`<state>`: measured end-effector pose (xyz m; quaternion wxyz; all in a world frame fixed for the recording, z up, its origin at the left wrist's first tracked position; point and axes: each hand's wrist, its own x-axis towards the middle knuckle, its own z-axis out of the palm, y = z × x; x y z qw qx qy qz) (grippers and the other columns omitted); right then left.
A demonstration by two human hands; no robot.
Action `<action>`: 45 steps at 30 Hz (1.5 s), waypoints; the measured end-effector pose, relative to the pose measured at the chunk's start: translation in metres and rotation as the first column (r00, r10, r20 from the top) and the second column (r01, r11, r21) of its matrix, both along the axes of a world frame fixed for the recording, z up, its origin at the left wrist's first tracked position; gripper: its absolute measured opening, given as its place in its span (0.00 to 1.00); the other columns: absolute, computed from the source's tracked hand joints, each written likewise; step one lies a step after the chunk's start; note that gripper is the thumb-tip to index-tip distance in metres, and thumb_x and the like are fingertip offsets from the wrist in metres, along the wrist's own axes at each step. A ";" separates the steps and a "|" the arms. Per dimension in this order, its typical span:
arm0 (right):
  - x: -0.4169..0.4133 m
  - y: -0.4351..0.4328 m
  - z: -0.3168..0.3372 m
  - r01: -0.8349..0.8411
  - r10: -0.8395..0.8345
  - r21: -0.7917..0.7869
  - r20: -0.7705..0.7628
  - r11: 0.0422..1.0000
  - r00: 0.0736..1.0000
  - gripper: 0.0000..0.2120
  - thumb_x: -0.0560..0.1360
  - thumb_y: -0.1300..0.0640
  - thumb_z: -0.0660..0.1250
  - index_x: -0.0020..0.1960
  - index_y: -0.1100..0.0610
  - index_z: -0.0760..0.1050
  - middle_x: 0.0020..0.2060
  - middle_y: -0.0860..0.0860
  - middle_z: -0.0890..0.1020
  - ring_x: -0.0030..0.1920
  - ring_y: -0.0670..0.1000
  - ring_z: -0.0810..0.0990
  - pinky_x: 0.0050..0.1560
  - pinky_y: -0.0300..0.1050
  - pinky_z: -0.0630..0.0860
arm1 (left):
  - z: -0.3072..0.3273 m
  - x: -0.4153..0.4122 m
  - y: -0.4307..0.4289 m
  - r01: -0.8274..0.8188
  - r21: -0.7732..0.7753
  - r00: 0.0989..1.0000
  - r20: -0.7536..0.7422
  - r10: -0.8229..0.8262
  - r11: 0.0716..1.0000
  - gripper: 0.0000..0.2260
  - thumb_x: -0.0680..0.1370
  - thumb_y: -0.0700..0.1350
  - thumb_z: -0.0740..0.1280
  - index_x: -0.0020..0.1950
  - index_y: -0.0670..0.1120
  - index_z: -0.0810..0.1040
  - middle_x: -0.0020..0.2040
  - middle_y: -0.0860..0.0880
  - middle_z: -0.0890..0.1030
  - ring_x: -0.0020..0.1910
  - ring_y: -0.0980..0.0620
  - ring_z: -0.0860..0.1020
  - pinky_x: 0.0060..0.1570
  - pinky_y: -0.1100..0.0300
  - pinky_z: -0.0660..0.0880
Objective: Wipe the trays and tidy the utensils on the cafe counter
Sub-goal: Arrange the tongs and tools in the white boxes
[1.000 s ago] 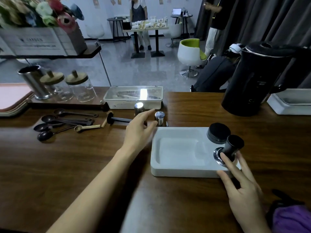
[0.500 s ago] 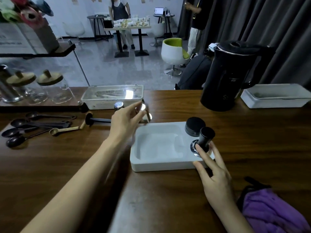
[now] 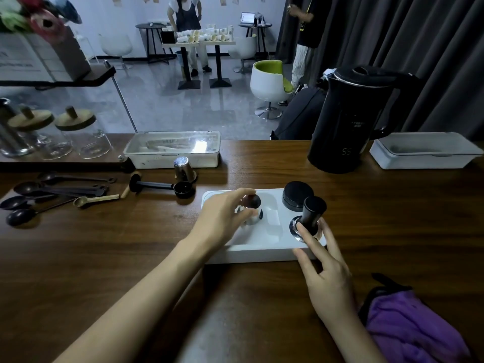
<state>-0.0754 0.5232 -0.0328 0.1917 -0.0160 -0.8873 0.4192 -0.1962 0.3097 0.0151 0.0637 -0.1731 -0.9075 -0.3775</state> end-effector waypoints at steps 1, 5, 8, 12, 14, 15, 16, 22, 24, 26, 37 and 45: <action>0.000 0.000 0.000 0.000 0.000 -0.004 -0.004 1.000 1.000 0.24 0.76 0.44 0.65 0.67 0.22 0.66 0.79 0.39 0.59 0.77 0.44 0.62 0.71 0.43 0.65 | -0.001 -0.001 0.004 -0.006 0.003 1.000 0.025 0.006 1.000 0.19 0.76 0.51 0.74 0.66 0.53 0.80 0.50 0.56 0.83 0.51 0.55 0.82 0.59 0.56 0.76; 0.000 -0.001 0.000 0.002 -0.002 -0.017 -0.018 1.000 1.000 0.23 0.75 0.40 0.62 0.68 0.24 0.66 0.79 0.40 0.60 0.76 0.43 0.63 0.70 0.40 0.65 | -0.002 -0.009 0.012 -0.047 -0.002 0.996 0.079 0.047 0.999 0.18 0.76 0.51 0.74 0.65 0.55 0.80 0.51 0.54 0.85 0.51 0.56 0.82 0.59 0.56 0.76; -0.001 0.000 -0.002 -0.001 0.001 -0.012 -0.024 1.000 1.000 0.23 0.75 0.40 0.62 0.68 0.24 0.66 0.79 0.39 0.60 0.76 0.42 0.63 0.70 0.40 0.65 | -0.005 -0.013 0.009 -0.018 0.085 0.986 0.168 0.003 0.996 0.17 0.75 0.50 0.75 0.63 0.57 0.80 0.53 0.56 0.84 0.52 0.59 0.82 0.58 0.53 0.78; -0.001 0.001 -0.003 -0.007 0.007 -0.010 -0.029 1.000 1.000 0.23 0.76 0.43 0.64 0.67 0.23 0.66 0.79 0.39 0.60 0.76 0.42 0.63 0.70 0.41 0.66 | -0.003 -0.015 0.005 0.020 0.104 0.989 0.142 -0.034 0.994 0.20 0.73 0.50 0.78 0.64 0.56 0.78 0.59 0.58 0.75 0.51 0.60 0.81 0.53 0.57 0.78; -0.001 0.000 -0.002 -0.008 0.008 -0.006 -0.030 1.000 1.000 0.24 0.76 0.44 0.65 0.67 0.22 0.66 0.79 0.39 0.60 0.76 0.43 0.63 0.70 0.42 0.66 | -0.002 -0.018 0.003 0.039 0.088 0.987 0.150 -0.052 0.995 0.28 0.72 0.48 0.79 0.69 0.57 0.74 0.64 0.57 0.70 0.49 0.63 0.80 0.56 0.59 0.78; -0.001 0.000 -0.002 -0.007 0.007 -0.004 -0.026 1.000 1.000 0.24 0.76 0.44 0.64 0.67 0.22 0.66 0.79 0.39 0.60 0.76 0.44 0.63 0.70 0.42 0.66 | -0.002 -0.018 0.001 0.061 0.064 0.986 0.151 -0.070 0.996 0.32 0.71 0.48 0.80 0.73 0.58 0.71 0.67 0.57 0.68 0.48 0.64 0.80 0.58 0.61 0.77; 0.000 0.000 -0.002 -0.006 0.006 -0.003 -0.022 1.000 1.000 0.24 0.76 0.44 0.64 0.67 0.22 0.66 0.79 0.39 0.60 0.76 0.44 0.64 0.70 0.43 0.67 | -0.003 -0.017 -0.001 0.079 0.041 0.986 0.145 -0.084 0.996 0.36 0.71 0.49 0.80 0.76 0.58 0.68 0.70 0.57 0.66 0.47 0.64 0.79 0.57 0.65 0.76; 0.001 -0.002 0.002 -0.005 0.005 0.006 -0.028 1.000 1.000 0.27 0.74 0.45 0.65 0.66 0.20 0.64 0.78 0.39 0.60 0.75 0.43 0.62 0.71 0.46 0.64 | 0.009 -0.027 -0.039 -0.254 0.074 0.948 -0.180 0.263 0.964 0.22 0.75 0.58 0.74 0.68 0.56 0.76 0.57 0.58 0.73 0.41 0.63 0.75 0.47 0.60 0.74; 0.001 -0.002 0.001 -0.006 0.006 -0.003 -0.026 1.000 1.000 0.27 0.74 0.45 0.66 0.65 0.19 0.64 0.78 0.38 0.60 0.74 0.40 0.62 0.69 0.45 0.66 | 0.004 -0.041 -0.066 -0.414 0.079 0.893 -0.159 0.421 0.907 0.21 0.75 0.57 0.73 0.67 0.56 0.77 0.59 0.54 0.74 0.47 0.60 0.78 0.51 0.53 0.76; 0.001 -0.002 0.002 -0.001 0.001 -0.012 -0.011 1.000 1.000 0.26 0.74 0.44 0.66 0.64 0.18 0.64 0.78 0.37 0.60 0.74 0.39 0.61 0.69 0.45 0.65 | -0.002 -0.055 -0.088 -0.496 0.049 0.857 -0.132 0.498 0.867 0.22 0.76 0.57 0.73 0.70 0.57 0.77 0.65 0.51 0.75 0.58 0.49 0.78 0.57 0.51 0.76; 0.001 -0.002 0.001 0.034 -0.034 -0.023 0.038 0.999 0.999 0.25 0.72 0.44 0.67 0.64 0.22 0.69 0.76 0.31 0.59 0.65 0.19 0.56 0.64 0.42 0.64 | -0.013 -0.095 -0.109 -0.501 -0.065 0.865 -0.048 0.499 0.863 0.20 0.76 0.57 0.69 0.68 0.61 0.78 0.56 0.47 0.85 0.59 0.40 0.79 0.52 0.49 0.76; 0.000 0.000 -0.003 0.033 -0.033 0.002 0.006 0.999 0.999 0.24 0.74 0.44 0.66 0.67 0.28 0.70 0.78 0.40 0.61 0.69 0.23 0.58 0.64 0.34 0.64 | -0.019 -0.099 -0.116 -0.494 0.065 0.864 -0.070 0.498 0.867 0.15 0.76 0.55 0.70 0.63 0.61 0.82 0.54 0.51 0.87 0.57 0.49 0.83 0.56 0.50 0.78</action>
